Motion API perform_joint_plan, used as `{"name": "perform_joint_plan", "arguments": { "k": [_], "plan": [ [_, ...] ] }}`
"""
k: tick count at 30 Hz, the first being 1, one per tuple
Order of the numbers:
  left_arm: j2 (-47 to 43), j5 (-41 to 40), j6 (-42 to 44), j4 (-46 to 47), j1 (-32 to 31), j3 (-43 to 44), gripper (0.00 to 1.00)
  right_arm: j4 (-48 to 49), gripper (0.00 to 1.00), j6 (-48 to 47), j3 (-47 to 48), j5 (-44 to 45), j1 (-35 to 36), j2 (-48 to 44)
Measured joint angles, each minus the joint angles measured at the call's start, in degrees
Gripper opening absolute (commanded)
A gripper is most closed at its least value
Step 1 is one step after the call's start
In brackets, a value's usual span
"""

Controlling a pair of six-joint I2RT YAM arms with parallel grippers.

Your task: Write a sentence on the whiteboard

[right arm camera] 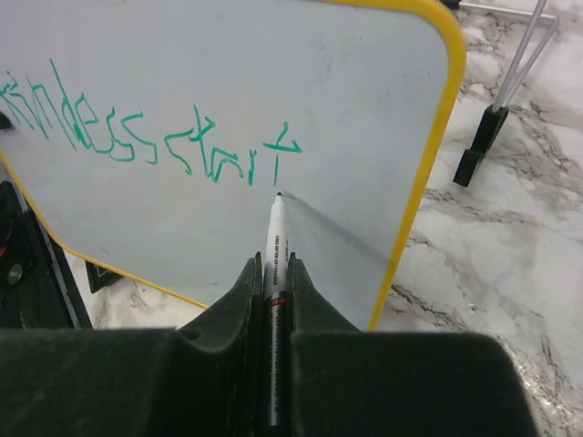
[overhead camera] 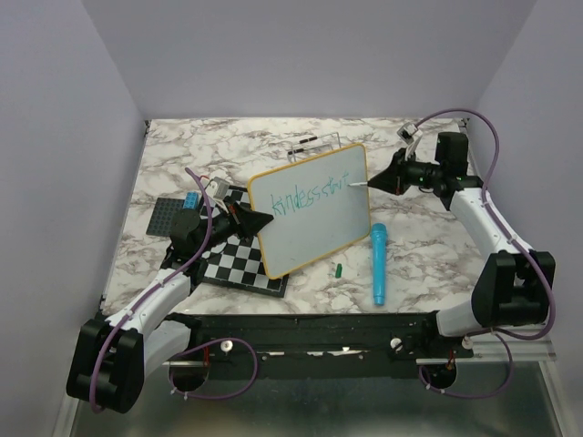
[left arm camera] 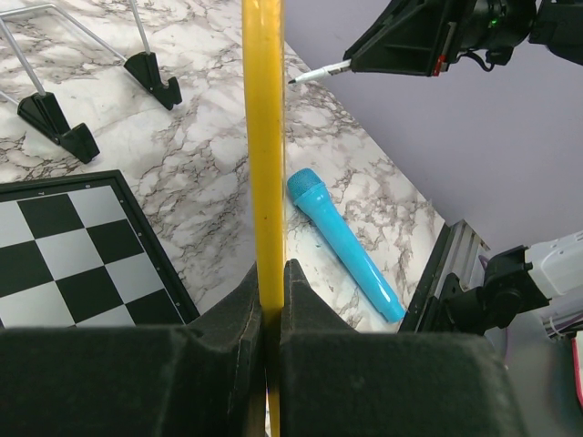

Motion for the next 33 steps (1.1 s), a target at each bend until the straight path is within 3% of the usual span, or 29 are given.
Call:
{"name": "perform_joint_plan", "arguments": {
  "k": [33],
  "plan": [
    [0.0,0.02,0.0,0.02,0.0,0.0,0.0,3.89,0.01,4.52,1.33,3.61,-0.87,-1.29]
  ]
}}
